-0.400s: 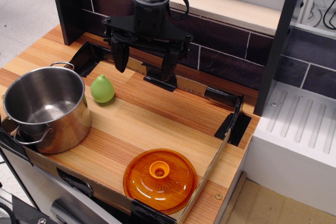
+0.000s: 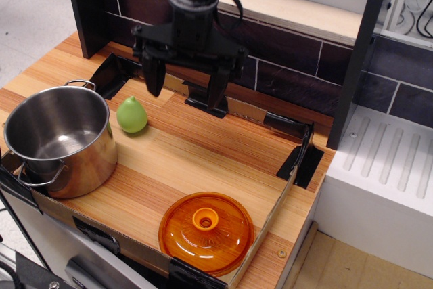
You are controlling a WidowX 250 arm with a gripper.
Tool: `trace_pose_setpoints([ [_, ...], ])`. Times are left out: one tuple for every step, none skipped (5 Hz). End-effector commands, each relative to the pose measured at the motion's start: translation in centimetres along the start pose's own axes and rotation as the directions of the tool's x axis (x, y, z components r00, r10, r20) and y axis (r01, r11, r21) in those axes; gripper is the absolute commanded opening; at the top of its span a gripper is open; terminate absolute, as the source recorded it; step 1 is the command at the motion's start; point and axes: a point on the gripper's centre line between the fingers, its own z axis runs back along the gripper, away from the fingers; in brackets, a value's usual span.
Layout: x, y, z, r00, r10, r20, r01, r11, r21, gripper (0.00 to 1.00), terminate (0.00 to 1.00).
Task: Topple metal pot
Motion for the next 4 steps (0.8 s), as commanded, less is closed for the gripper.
trace_pose_setpoints([
  [-0.1, 4.5, 4.6, 0.997, 0.073, 0.038, -0.071, 0.996, -0.057, 1.00, 0.00],
  [-0.8, 7.1, 5.6, 0.995, 0.091, 0.046, -0.088, 0.994, -0.066, 1.00, 0.00],
  [-1.9, 9.7, 4.5, 0.984, 0.176, 0.027, -0.176, 0.984, 0.011, 1.00, 0.00],
  [-3.6, 11.6, 2.2, 0.977, 0.212, -0.008, -0.210, 0.971, 0.119, 1.00, 0.00],
])
